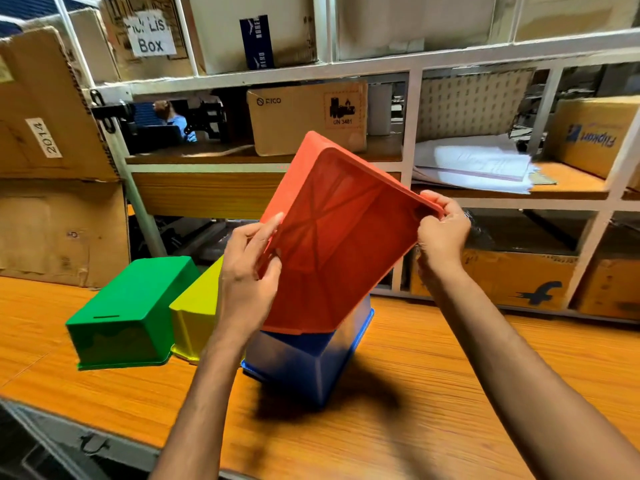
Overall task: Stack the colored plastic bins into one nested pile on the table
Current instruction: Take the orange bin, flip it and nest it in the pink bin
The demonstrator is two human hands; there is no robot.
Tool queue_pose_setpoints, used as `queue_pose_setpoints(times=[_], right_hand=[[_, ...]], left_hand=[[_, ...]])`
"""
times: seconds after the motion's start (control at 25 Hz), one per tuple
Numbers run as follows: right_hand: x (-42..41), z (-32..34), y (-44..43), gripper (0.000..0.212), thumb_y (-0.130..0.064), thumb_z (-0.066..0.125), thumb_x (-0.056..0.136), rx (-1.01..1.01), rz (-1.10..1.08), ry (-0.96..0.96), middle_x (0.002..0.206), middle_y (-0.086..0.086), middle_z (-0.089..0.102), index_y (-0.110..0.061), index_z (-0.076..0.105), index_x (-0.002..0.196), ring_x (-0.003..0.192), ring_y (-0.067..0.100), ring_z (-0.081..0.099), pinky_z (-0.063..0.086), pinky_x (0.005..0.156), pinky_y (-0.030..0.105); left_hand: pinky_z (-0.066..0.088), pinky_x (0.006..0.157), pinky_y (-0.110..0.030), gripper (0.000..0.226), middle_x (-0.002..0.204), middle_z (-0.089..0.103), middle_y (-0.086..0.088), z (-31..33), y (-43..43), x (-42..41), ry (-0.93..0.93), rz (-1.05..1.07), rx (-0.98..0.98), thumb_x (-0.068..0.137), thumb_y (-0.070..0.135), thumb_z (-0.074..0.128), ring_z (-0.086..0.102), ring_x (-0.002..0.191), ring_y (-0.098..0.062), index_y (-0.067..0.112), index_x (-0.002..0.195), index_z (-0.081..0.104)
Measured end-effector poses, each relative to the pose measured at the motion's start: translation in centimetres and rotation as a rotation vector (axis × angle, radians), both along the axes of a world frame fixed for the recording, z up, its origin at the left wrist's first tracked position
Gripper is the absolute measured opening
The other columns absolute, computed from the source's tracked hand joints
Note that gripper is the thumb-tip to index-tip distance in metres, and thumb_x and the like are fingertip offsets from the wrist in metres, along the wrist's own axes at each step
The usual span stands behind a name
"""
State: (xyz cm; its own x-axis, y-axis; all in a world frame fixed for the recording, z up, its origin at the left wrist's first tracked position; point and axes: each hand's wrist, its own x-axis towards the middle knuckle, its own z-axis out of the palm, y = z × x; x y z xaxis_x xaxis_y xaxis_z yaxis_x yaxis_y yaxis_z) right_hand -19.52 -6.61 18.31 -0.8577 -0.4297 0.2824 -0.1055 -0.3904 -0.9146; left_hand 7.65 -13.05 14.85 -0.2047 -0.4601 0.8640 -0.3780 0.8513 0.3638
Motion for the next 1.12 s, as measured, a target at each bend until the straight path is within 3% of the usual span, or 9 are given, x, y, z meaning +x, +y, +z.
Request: queue_pose_setpoints(times=[0.12,0.24,0.36,0.48,0.68,0.76,0.92,1.04,1.12], right_hand=[[-0.5,-0.4,0.4,0.037,0.006,0.049,0.096,-0.02,0.069,-0.116,0.097,0.0,0.071,-0.012,0.063,0.125,0.088,0.008,0.07,0.053,0.062,0.012],[0.0,-0.7,1.3,0.036,-0.004,0.064,0.095,-0.129,0.253,-0.176,0.097,0.006,0.075,-0.003,0.06,0.13,0.085,0.014,0.071,0.06,0.075,0.028],[1.9,-2.1,4.1,0.049,-0.003,0.07,0.089,-0.079,0.417,0.09,0.12,-0.001,0.075,-0.018,0.062,0.135,0.106,0.015,0.071,0.059,0.086,0.029],[4.7,-3.4,6.6,0.066,-0.012,0.063,0.092,0.153,0.474,0.407,0.144,-0.014,0.055,-0.039,0.048,0.15,0.126,0.007,0.058,0.053,0.101,0.031],[9.5,-2.4,7.8,0.078,-0.023,0.062,0.084,0.328,0.343,0.74,0.129,-0.021,0.039,-0.052,0.037,0.152,0.106,-0.006,0.048,0.046,0.086,0.02],[10.5,-2.3,8.0,0.081,-0.024,0.066,0.085,0.376,0.284,0.828,0.118,-0.027,0.038,-0.054,0.033,0.152,0.107,-0.005,0.048,0.048,0.09,0.023],[8.8,-0.9,8.4,0.077,0.0,0.07,0.083,0.324,0.307,0.549,0.106,-0.022,0.047,-0.038,0.052,0.148,0.089,-0.008,0.051,0.047,0.089,0.021],[5.3,1.2,9.7,0.065,0.013,0.065,0.084,0.327,0.354,0.291,0.114,0.002,0.063,-0.022,0.062,0.14,0.086,0.01,0.059,0.05,0.078,0.025],[2.9,2.1,10.7,0.053,0.013,0.061,0.088,0.34,0.425,0.099,0.107,0.013,0.069,-0.016,0.067,0.131,0.072,0.008,0.067,0.051,0.061,0.019]], left_hand=[[0.037,0.1,-0.012,0.06,0.12,0.055,-0.002,0.4,0.3,-0.8,-0.032,0.052,-0.064,0.091,-0.003,0.064,0.055,0.113,-0.013,0.018,0.147,0.055],[0.039,0.091,-0.011,0.05,0.114,0.053,0.0,1.0,0.4,-1.8,0.133,0.053,-0.058,0.094,0.001,0.059,0.053,0.103,-0.01,0.014,0.142,0.06],[0.041,0.085,-0.01,0.038,0.11,0.054,0.0,0.8,-0.7,-2.0,0.296,0.038,0.084,0.098,0.006,0.061,0.051,0.096,-0.005,0.01,0.136,0.064],[0.04,0.09,-0.008,0.035,0.116,0.057,-0.005,-1.0,-2.4,-1.9,0.458,0.059,0.302,0.099,0.008,0.061,0.053,0.102,-0.004,0.003,0.134,0.064],[0.042,0.085,-0.014,0.029,0.113,0.061,-0.007,-4.9,-4.3,-2.6,0.6,0.007,0.492,0.102,0.001,0.053,0.057,0.089,0.016,-0.003,0.13,0.061],[0.044,0.085,-0.021,0.03,0.11,0.063,-0.008,-5.6,-4.9,-3.1,0.575,-0.076,0.613,0.105,0.004,0.048,0.059,0.088,0.002,0.008,0.131,0.061],[0.052,0.087,-0.035,0.042,0.121,0.068,-0.014,-5.5,-5.3,-2.6,0.379,-0.321,0.886,0.109,0.016,0.041,0.062,0.097,-0.019,0.026,0.148,0.053],[0.056,0.077,-0.03,0.036,0.116,0.073,-0.004,-3.5,-4.6,-2.5,0.284,-0.504,0.967,0.109,0.019,0.047,0.065,0.088,-0.012,0.026,0.142,0.059],[0.054,0.059,-0.017,0.025,0.089,0.077,0.003,-1.5,-4.0,-3.5,0.293,-0.544,1.044,0.106,0.018,0.054,0.065,0.068,-0.003,0.012,0.125,0.068]])
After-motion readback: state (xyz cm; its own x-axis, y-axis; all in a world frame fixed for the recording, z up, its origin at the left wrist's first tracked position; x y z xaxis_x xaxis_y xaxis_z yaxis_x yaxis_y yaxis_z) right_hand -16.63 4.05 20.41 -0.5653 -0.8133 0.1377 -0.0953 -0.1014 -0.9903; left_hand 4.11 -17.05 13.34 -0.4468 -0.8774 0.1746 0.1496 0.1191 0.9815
